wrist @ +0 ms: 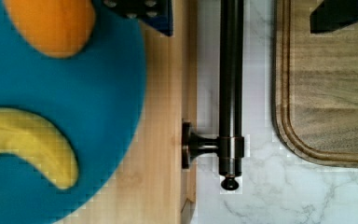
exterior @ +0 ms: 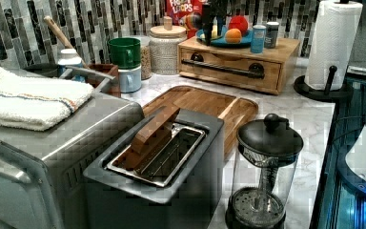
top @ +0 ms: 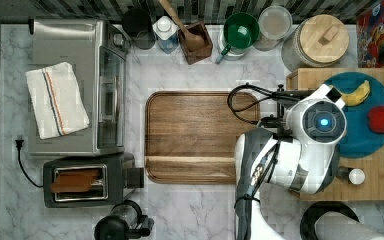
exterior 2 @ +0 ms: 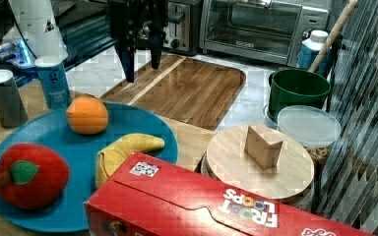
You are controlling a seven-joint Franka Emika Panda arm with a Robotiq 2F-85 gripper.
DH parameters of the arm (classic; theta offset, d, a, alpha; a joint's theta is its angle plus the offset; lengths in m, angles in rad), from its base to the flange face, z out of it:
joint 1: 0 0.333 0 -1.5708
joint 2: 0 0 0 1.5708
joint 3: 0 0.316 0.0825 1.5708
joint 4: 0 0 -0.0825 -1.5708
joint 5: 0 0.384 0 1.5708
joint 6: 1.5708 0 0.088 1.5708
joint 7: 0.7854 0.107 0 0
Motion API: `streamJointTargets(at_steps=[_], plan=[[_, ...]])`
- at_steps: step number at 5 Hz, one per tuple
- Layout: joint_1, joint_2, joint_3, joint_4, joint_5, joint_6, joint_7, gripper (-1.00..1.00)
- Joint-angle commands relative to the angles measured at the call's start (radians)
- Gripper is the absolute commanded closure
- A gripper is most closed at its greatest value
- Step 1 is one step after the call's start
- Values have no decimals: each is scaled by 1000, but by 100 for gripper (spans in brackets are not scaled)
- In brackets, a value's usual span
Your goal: Open the drawer.
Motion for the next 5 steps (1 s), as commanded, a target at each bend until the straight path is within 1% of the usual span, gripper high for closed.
streamJointTargets(at_steps=[1, 2, 3, 4, 5], plan=[[11, 48, 29, -106, -8, 125, -15, -100], [-7, 63, 11, -133, -24, 215, -57, -100], [-5, 74, 3, -131, -52, 234, -25, -100], [1, 114, 8, -108, -37, 242, -28, -100], [23, 149, 6, -97, -36, 273, 31, -100]])
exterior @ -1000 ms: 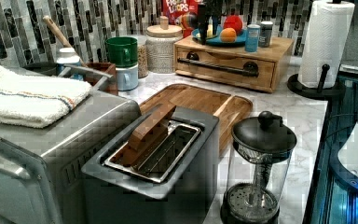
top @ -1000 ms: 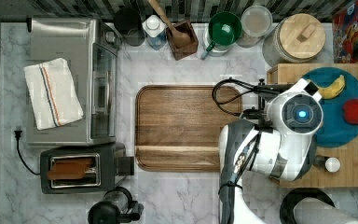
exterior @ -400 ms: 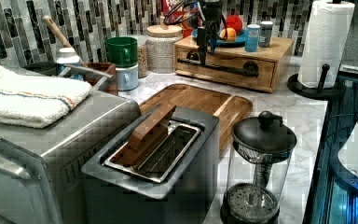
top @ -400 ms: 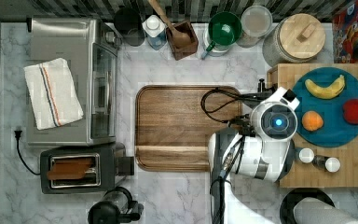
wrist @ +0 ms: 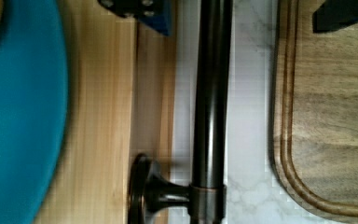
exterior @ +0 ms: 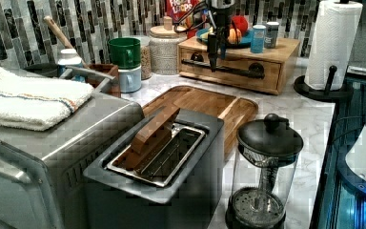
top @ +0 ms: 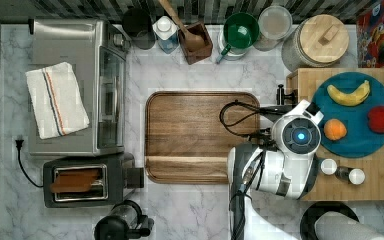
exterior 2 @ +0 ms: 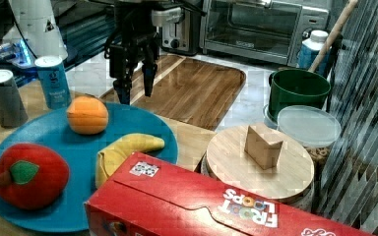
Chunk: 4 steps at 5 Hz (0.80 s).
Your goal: Open the drawer.
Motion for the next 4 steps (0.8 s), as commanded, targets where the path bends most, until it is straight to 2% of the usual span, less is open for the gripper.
streamJointTargets(at_steps=[1, 2, 3, 4], plan=[[37, 141, 26, 77, 11, 103, 92, -100], [46, 152, 23, 85, 4, 95, 95, -100], [71, 113, 33, 85, 5, 13, 140, -100], [108, 81, 69, 101, 60, -87, 190, -100]])
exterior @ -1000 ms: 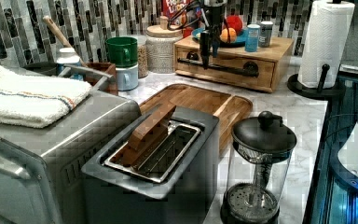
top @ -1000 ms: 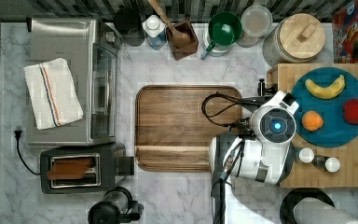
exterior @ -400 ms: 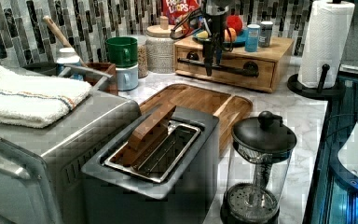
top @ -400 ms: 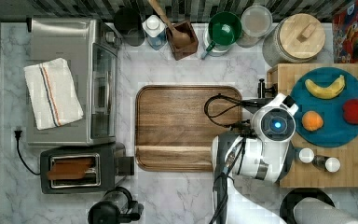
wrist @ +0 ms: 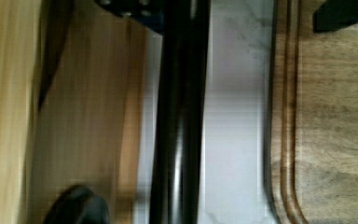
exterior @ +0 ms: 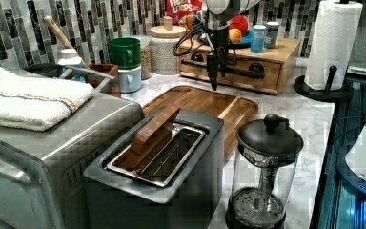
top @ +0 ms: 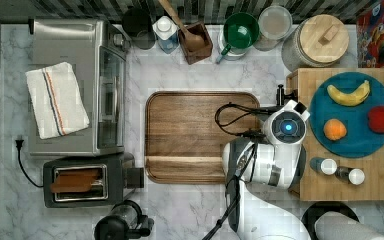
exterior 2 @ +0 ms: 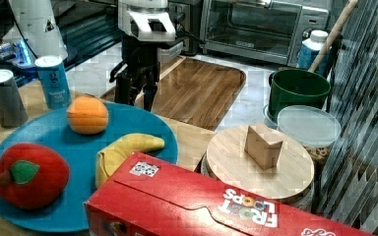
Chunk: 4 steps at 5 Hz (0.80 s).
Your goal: Open the drawer.
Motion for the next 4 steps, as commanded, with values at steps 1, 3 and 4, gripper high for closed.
streamJointTargets(at_steps=[1, 3, 4], plan=[[127, -26, 101, 91, 83, -90, 229, -100], [182, 9, 148, 69, 47, -1, 375, -100], [202, -8, 178, 48, 51, -12, 455, -100]])
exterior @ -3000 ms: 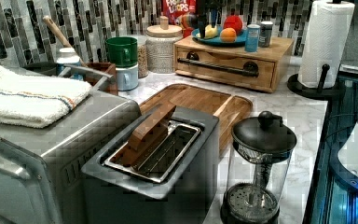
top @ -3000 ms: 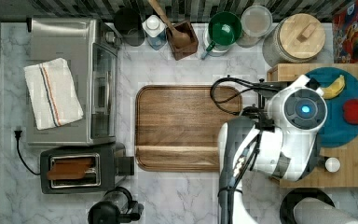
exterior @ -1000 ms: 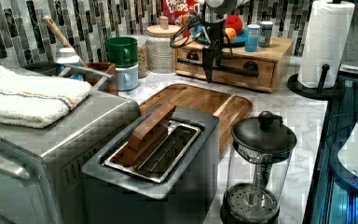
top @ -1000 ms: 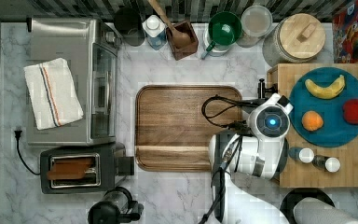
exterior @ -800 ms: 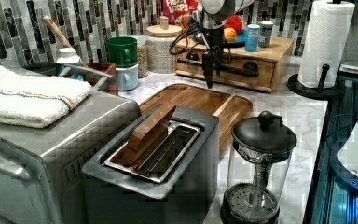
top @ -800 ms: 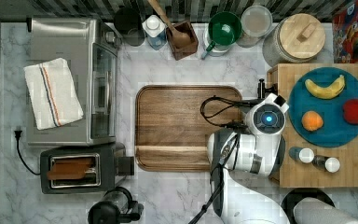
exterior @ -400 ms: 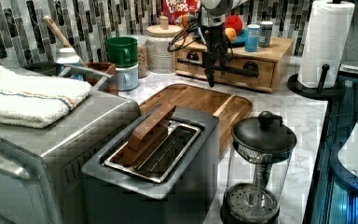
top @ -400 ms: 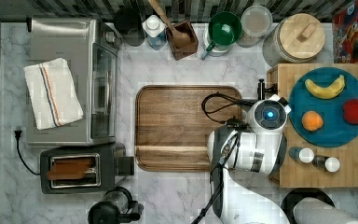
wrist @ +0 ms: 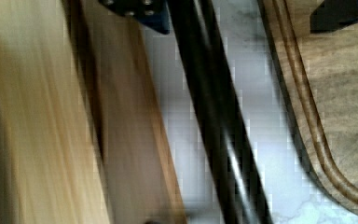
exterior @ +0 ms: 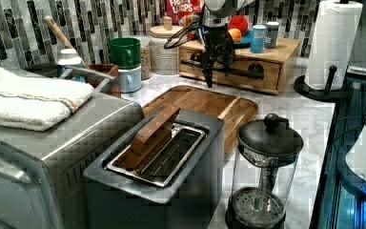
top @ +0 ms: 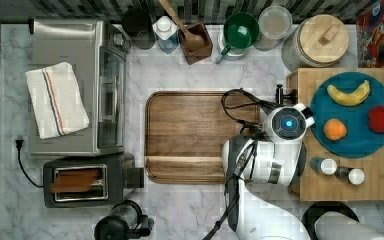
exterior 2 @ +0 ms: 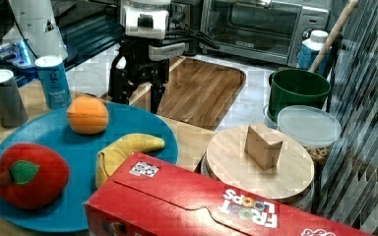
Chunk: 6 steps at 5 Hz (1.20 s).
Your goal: Open the drawer.
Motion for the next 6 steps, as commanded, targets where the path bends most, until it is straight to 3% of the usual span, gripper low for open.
streamJointTargets(at_steps=[1, 2, 5, 6], plan=[[209, -41, 202, -22, 9, 49, 173, -100], [209, -86, 240, -75, -16, 65, 209, -100], [199, -167, 338, -182, 51, 135, 192, -100], [199, -173, 354, -191, 11, 155, 234, -100]])
